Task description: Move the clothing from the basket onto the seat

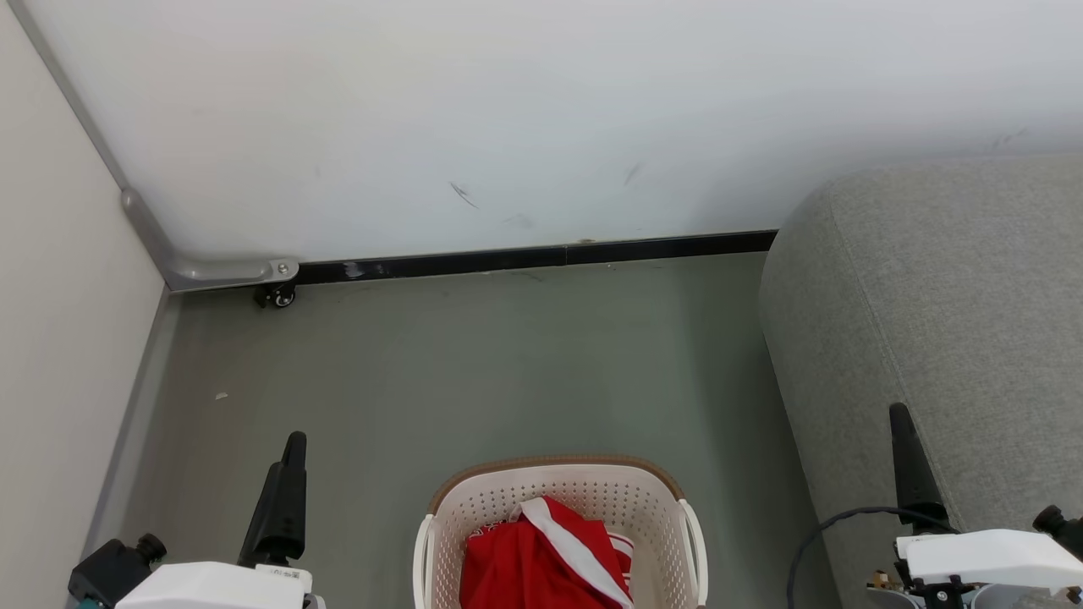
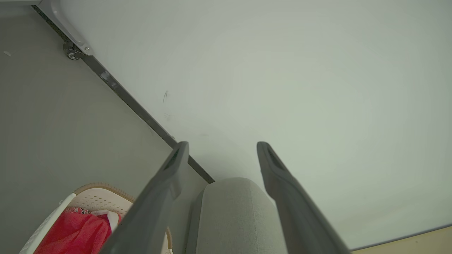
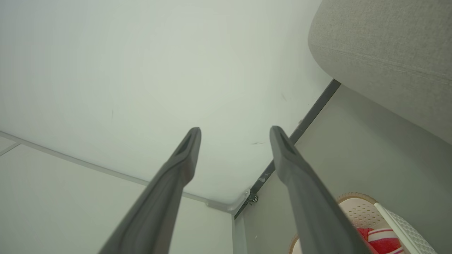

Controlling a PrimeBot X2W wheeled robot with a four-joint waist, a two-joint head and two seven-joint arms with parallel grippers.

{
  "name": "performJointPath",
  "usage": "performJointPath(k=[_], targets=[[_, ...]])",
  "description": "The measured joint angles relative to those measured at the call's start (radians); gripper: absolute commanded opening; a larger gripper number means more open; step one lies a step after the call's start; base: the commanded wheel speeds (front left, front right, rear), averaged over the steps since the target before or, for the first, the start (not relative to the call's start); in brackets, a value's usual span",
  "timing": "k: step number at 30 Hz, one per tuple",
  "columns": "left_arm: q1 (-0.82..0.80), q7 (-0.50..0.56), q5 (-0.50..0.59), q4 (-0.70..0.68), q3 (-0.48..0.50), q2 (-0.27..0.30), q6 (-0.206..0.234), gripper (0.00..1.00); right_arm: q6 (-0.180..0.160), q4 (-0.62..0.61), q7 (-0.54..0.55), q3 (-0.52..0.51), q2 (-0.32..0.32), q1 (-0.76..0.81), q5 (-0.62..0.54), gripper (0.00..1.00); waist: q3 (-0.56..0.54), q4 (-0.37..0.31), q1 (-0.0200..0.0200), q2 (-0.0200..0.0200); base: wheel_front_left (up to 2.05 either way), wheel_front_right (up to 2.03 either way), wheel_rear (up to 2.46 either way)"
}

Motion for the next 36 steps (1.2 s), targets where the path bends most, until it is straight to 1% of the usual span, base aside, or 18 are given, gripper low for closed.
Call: performJointPath(k=[4, 13, 14, 15, 16, 17, 19, 24, 32, 36], targets=[[0.001, -0.013, 0.080, -0.014, -0.012, 0.001, 0.006, 1.00, 0.000, -0.001, -0.014, 0.006, 0.000, 0.000, -0.074, 1.00, -0.001, 0.001, -0.0028, 0.0000, 0.00, 0.00, 0.00], [0.020, -0.044, 0.279, -0.039, -0.048, 0.003, 0.029, 1.00, 0.001, -0.001, -0.043, 0.020, 0.000, 0.000, -0.254, 1.00, -0.001, 0.002, -0.0108, 0.0000, 0.00, 0.00, 0.00], [0.020, -0.044, 0.279, -0.039, -0.048, 0.003, 0.029, 1.00, 0.001, -0.001, -0.043, 0.020, 0.000, 0.000, -0.254, 1.00, -0.001, 0.002, -0.0108, 0.0000, 0.00, 0.00, 0.00], [0.022, -0.053, 0.321, -0.041, -0.057, 0.004, 0.031, 1.00, 0.001, 0.001, -0.050, 0.022, 0.000, 0.001, -0.295, 1.00, -0.001, 0.003, -0.0123, 0.0000, 0.00, 0.00, 0.00], [0.022, -0.057, 0.345, -0.043, -0.063, 0.004, 0.037, 1.00, 0.001, 0.002, -0.054, 0.024, 0.000, 0.001, -0.314, 1.00, -0.001, 0.003, -0.0129, 0.0000, 0.00, 0.00, 0.00], [0.022, -0.057, 0.345, -0.043, -0.063, 0.004, 0.037, 1.00, 0.001, 0.002, -0.054, 0.024, 0.000, 0.001, -0.314, 1.00, -0.001, 0.003, -0.0129, 0.0000, 0.00, 0.00, 0.00], [0.022, -0.065, 0.390, -0.044, -0.073, 0.005, 0.038, 1.00, 0.001, 0.005, -0.060, 0.028, 0.000, 0.001, -0.354, 1.00, -0.001, 0.003, -0.0139, 0.0000, 0.00, 0.00, 0.00], [0.034, -0.081, 0.496, -0.052, -0.093, 0.008, 0.056, 1.00, 0.001, 0.011, -0.073, 0.040, 0.000, 0.001, -0.436, 1.00, -0.001, 0.003, -0.0153, 0.0000, 0.00, 0.00, 0.00], [0.043, -0.112, 0.631, -0.055, -0.112, 0.009, 0.085, 1.00, 0.001, 0.015, -0.103, 0.053, 0.000, 0.001, -0.556, 1.00, -0.001, 0.003, -0.0158, 0.0000, 0.00, 0.00, 0.00], [0.051, -0.128, 0.698, -0.053, -0.123, 0.010, 0.108, 1.00, 0.001, 0.018, -0.119, 0.059, 0.000, 0.001, -0.609, 1.00, 0.000, 0.003, -0.0159, 0.0000, 0.00, 0.00, 0.00]])
